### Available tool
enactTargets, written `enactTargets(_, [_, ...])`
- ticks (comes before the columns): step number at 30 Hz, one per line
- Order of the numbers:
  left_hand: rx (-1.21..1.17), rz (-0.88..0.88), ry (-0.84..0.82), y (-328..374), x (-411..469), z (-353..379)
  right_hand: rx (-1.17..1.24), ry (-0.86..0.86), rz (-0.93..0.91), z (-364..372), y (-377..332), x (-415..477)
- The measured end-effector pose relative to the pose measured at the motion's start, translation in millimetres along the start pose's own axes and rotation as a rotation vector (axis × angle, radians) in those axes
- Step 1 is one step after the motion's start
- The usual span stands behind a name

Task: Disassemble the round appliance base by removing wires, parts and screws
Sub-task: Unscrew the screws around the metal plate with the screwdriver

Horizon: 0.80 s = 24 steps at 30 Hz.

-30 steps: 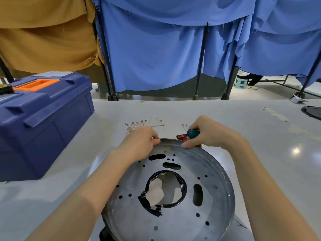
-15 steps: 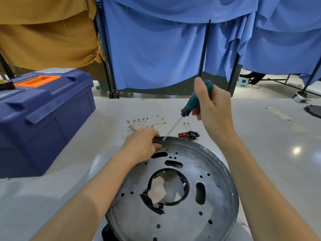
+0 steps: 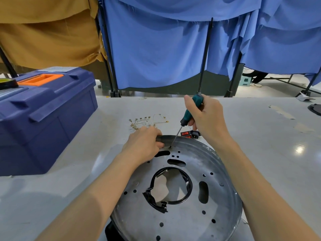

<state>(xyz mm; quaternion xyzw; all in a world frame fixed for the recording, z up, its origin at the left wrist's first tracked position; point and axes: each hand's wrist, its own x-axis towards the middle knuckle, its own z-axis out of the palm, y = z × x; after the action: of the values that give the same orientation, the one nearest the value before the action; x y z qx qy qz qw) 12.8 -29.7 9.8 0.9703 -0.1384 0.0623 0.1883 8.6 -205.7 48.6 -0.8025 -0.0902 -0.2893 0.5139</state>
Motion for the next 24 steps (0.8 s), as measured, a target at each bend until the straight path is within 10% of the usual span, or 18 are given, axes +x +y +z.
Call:
enactTargets(10, [0.013, -0.001, 0.007, 4.3, -4.0, -3.1, -0.043, -0.140, -0.058, 1.1, -9.3, 0.3])
enactTargets(16, [-0.635, 0.101, 0.226, 23.4, -7.9, -12.7, -0.073, -0.238, -0.088, 3.1, -12.1, 1.0])
enactTargets(24, [-0.626, 0.135, 0.197, 47.4, -1.7, -8.5, -0.182, -0.269, -0.036, 2.7, -8.8, 3.1])
